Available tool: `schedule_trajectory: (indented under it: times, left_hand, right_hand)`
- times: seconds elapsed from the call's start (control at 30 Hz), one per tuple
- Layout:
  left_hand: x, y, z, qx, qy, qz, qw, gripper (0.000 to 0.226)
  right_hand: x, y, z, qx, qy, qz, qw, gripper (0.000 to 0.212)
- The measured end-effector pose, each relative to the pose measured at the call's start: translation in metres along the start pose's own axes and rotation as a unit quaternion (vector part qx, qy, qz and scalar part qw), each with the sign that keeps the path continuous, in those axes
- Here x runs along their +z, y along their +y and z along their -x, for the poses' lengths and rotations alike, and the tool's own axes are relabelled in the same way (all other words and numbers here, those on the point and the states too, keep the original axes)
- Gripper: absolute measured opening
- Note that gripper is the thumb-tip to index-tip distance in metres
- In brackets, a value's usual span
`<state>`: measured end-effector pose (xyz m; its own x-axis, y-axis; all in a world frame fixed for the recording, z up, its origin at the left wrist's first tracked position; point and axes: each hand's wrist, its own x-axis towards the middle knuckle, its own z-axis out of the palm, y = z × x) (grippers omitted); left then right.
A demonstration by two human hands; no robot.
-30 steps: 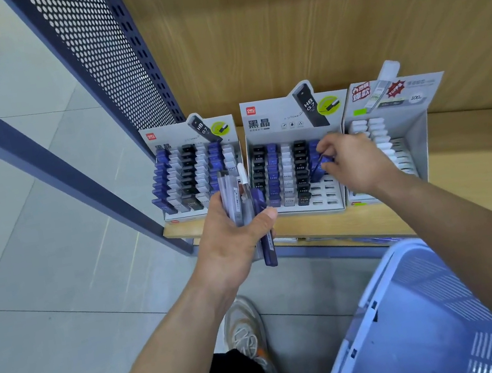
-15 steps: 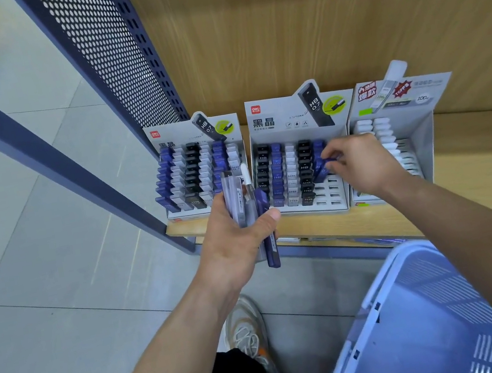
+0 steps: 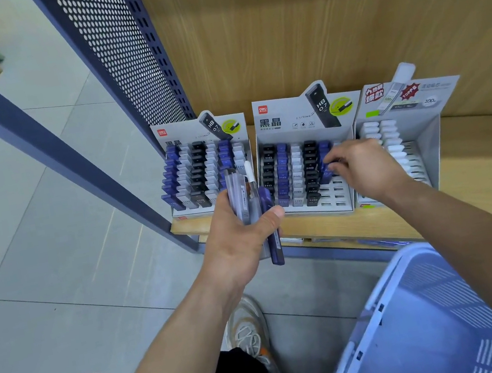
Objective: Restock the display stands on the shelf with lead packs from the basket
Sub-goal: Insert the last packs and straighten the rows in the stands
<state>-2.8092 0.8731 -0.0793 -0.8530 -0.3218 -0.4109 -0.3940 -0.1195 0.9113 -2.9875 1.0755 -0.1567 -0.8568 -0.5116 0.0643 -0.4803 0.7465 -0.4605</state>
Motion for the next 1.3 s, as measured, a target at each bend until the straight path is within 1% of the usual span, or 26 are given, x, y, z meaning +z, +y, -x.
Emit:
schedule_trajectory:
  times: [0.13,0.27,0.4,0.47,0.5,0.53,0.57,0.6,0.63,0.67,0.7,0.77,0.87,0.97,1.17,1.3]
  left_hand:
    - [0.001,0.0,0.0,0.002,-0.003,0.01,1.0,0.035]
    - [0.001,0.0,0.001,0.007,-0.004,0.012,1.0,0.037]
    - [0.001,0.001,0.001,0.016,-0.006,0.017,1.0,0.035]
    - [0.002,0.002,0.002,0.022,-0.012,0.018,1.0,0.035]
    - [0.003,0.002,0.002,0.026,-0.017,0.02,0.999,0.037]
    - [0.004,0.002,0.002,0.03,-0.023,0.024,0.999,0.038]
    - [0.005,0.002,0.003,0.033,-0.031,0.03,0.999,0.04]
    - [0.008,0.002,0.003,0.036,-0.039,0.035,0.998,0.04]
    - [0.009,0.002,0.004,0.038,-0.048,0.035,0.998,0.041]
    - [0.011,0.001,0.005,0.041,-0.056,0.031,0.997,0.042]
    - [0.013,0.002,0.006,0.044,-0.063,0.026,0.997,0.043]
    - [0.016,0.002,0.007,0.052,-0.073,0.015,0.996,0.047]
    - [0.02,0.001,0.009,0.061,-0.084,-0.004,0.995,0.053]
    - [0.022,-0.002,0.01,0.057,-0.098,-0.007,0.994,0.047]
    - [0.024,0.001,0.01,0.049,-0.105,0.005,0.993,0.043]
    - [0.023,0.002,0.011,0.038,-0.095,0.012,0.995,0.043]
  right_hand:
    - [-0.002,0.001,-0.003,-0.018,0.004,0.018,1.0,0.018]
    - [0.0,-0.002,0.0,-0.024,-0.046,0.061,0.997,0.02]
    - [-0.005,-0.006,0.001,-0.01,-0.049,0.047,0.998,0.017]
    - [-0.015,-0.015,0.007,-0.015,0.002,0.003,1.0,0.013]
    - [-0.023,-0.025,0.011,-0.012,0.037,-0.048,0.998,0.011]
    - [-0.032,-0.037,0.017,-0.005,0.049,-0.12,0.992,0.01]
    - [-0.04,-0.051,0.023,0.007,0.025,-0.204,0.979,0.011]
    - [-0.047,-0.064,0.028,0.02,-0.031,-0.287,0.957,0.013]
    - [-0.051,-0.076,0.032,0.029,-0.094,-0.351,0.931,0.014]
    - [-0.053,-0.085,0.036,0.031,-0.143,-0.386,0.911,0.014]
    - [-0.054,-0.092,0.039,0.03,-0.173,-0.404,0.898,0.011]
    - [-0.055,-0.1,0.041,0.04,-0.186,-0.416,0.889,0.006]
    - [-0.058,-0.106,0.042,0.066,-0.18,-0.419,0.888,0.016]
    - [-0.06,-0.106,0.042,0.078,-0.178,-0.429,0.882,0.023]
    - [-0.062,-0.103,0.04,0.104,-0.185,-0.453,0.866,0.011]
    - [-0.062,-0.101,0.037,0.106,-0.184,-0.471,0.856,0.009]
